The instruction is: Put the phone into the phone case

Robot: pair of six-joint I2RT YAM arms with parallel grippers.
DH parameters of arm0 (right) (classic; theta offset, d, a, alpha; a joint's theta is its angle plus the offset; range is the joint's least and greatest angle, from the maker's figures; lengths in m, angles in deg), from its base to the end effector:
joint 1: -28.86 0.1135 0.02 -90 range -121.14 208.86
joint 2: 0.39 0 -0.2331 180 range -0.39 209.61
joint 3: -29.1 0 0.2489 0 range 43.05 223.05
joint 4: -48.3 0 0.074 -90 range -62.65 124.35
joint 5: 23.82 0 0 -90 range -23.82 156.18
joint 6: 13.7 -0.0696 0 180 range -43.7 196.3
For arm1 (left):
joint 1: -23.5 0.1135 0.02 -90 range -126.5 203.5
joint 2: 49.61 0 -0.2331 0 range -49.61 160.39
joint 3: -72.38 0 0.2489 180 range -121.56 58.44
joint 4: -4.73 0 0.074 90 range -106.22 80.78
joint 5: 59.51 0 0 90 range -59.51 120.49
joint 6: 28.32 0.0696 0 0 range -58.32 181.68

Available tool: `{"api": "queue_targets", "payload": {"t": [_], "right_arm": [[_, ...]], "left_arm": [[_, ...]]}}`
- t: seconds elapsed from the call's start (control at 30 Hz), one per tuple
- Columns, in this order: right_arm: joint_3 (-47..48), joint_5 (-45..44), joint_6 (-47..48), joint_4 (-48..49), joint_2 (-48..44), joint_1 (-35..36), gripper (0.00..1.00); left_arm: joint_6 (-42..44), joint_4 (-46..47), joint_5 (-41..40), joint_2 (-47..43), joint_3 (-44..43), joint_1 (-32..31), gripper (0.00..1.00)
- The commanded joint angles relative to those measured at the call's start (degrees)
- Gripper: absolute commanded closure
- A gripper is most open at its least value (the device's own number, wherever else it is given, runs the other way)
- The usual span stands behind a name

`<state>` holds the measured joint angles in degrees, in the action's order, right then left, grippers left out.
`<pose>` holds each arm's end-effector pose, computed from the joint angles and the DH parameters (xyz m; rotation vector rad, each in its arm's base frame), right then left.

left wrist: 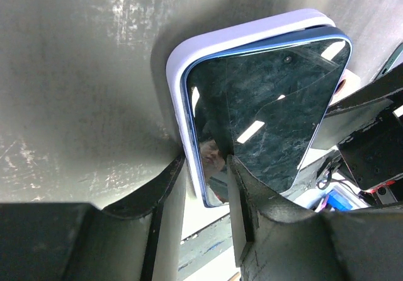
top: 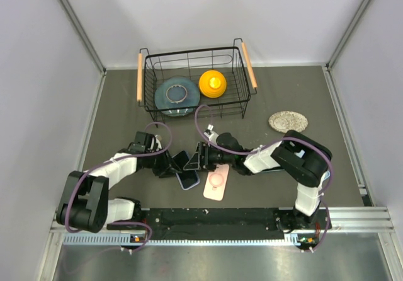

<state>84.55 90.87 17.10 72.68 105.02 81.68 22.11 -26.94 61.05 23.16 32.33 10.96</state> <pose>0.1979 0.3091 0.0884 -0.1957 2.4011 1.5385 0.2054 -0.0819 0.0808 -0.4879 2.7778 -0.9719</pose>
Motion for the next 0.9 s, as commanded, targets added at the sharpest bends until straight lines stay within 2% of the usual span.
{"api": "queue_targets", "payload": {"t": [0.0,0.03,0.17,0.23,0.33,0.37,0.47,0.77,0.83,0.87], "right_arm": [[0.52,3.97,-1.80,10.46,-0.73,0.36,0.37],[0.34,3.79,-1.62,9.93,-0.73,0.27,0.37],[-0.89,4.58,-2.41,13.08,-0.64,0.00,0.51],[-1.33,5.37,-2.85,14.58,-0.64,0.00,0.53],[-1.16,5.81,-3.11,15.38,-0.64,0.00,0.51],[-1.07,5.81,-2.94,14.59,-0.64,0.00,0.47],[-0.80,5.46,-2.68,13.71,-0.38,0.00,0.42],[-0.72,7.66,-4.61,18.27,1.73,-0.08,0.54],[-0.54,8.18,-4.87,18.54,2.08,-0.08,0.50],[-0.54,8.18,-4.96,18.45,2.17,-0.08,0.45]], "left_arm": [[-0.15,1.37,1.87,0.18,1.15,-0.91,0.63],[-0.07,1.28,1.69,0.09,1.15,-0.91,0.63],[0.20,-0.99,0.12,-1.32,0.80,-1.00,0.59],[0.46,-1.97,-0.59,-1.67,0.45,-0.91,0.57],[0.46,-2.67,-0.60,-2.20,0.09,-0.91,0.56],[0.55,-2.76,-0.68,-2.20,-0.08,-0.91,0.57],[0.64,-2.76,-0.33,-1.76,-0.17,-0.91,0.58],[1.16,-2.59,-0.33,-0.62,-0.17,-0.91,0.59],[1.25,-2.59,-0.33,-0.26,-0.26,-0.91,0.59],[1.16,-2.50,-0.33,-0.18,-0.35,-0.91,0.59]]}}
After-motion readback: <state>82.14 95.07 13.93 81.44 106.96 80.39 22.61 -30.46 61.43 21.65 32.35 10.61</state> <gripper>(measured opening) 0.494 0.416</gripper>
